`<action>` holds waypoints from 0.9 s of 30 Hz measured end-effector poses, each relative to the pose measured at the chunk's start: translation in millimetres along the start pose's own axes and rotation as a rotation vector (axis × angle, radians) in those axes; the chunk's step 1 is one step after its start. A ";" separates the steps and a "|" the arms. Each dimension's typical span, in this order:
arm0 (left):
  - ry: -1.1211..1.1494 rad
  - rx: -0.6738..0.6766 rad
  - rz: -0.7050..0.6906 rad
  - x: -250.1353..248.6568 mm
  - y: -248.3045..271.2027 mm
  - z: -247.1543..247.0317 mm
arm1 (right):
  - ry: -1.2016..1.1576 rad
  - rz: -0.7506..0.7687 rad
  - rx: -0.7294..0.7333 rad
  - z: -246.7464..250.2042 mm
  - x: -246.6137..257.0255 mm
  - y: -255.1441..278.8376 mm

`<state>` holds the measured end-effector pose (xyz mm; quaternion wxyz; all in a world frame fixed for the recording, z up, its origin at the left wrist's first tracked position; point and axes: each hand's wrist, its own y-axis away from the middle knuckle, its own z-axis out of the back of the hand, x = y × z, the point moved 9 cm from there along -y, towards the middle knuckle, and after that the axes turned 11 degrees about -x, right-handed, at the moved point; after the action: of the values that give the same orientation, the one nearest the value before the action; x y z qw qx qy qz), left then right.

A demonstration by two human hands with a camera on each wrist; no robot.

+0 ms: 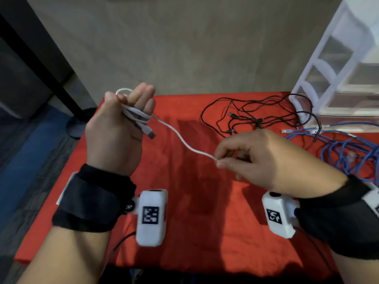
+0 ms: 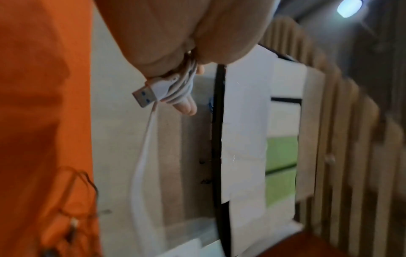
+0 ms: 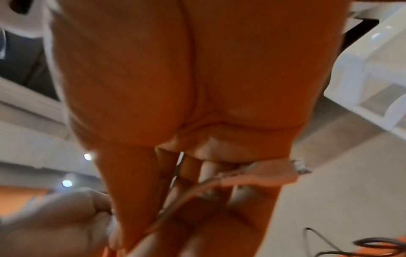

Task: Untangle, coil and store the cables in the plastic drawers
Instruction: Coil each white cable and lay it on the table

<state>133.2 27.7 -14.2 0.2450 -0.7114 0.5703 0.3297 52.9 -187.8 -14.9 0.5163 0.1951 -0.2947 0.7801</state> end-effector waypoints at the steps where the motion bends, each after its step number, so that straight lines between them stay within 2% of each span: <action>1: -0.106 0.003 -0.101 -2.1 4.7 -2.9 | -0.044 0.036 0.014 0.3 10.5 1.1; 3: -0.374 0.077 -0.298 -2.3 21.5 -17.6 | -0.085 0.125 0.025 3.0 32.5 2.1; 6: -0.916 0.297 -0.536 14.4 47.2 -38.0 | -0.150 0.218 -0.011 18.4 59.9 3.6; 8: -1.103 0.376 -0.551 26.1 60.6 -41.7 | -0.158 0.230 -0.138 41.1 60.6 2.0; 10: -0.992 0.447 -0.324 41.7 75.8 -46.4 | -0.148 0.143 -0.295 61.1 39.6 -3.8; 12: -0.746 0.477 -0.043 55.4 89.9 -54.6 | -0.199 0.001 -0.435 68.7 10.7 -8.2; 14: -0.607 0.485 0.089 62.7 95.9 -61.2 | -0.231 -0.074 -0.481 60.0 -7.5 -10.8; 17: -0.524 0.497 0.143 69.4 93.2 -63.5 | -0.206 -0.072 -0.354 36.6 -8.9 -14.8; 19: -0.468 0.504 0.168 72.1 92.3 -62.9 | -0.346 -0.066 -0.250 24.9 1.1 -13.5; 21: -0.377 0.496 0.218 73.3 94.4 -64.9 | -0.459 -0.111 -0.208 17.1 8.6 -12.0; 24: -0.258 0.466 0.284 75.7 98.9 -69.9 | -0.401 -0.186 -0.305 12.6 7.9 -11.8; 27: -0.277 0.401 0.294 77.3 94.1 -65.7 | -0.354 -0.199 -0.444 18.5 6.3 -10.8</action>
<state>64.3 -91.8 -25.9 0.4057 -0.5065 0.6824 0.3365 60.4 -192.6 5.6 0.5609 0.2381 -0.5230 0.5960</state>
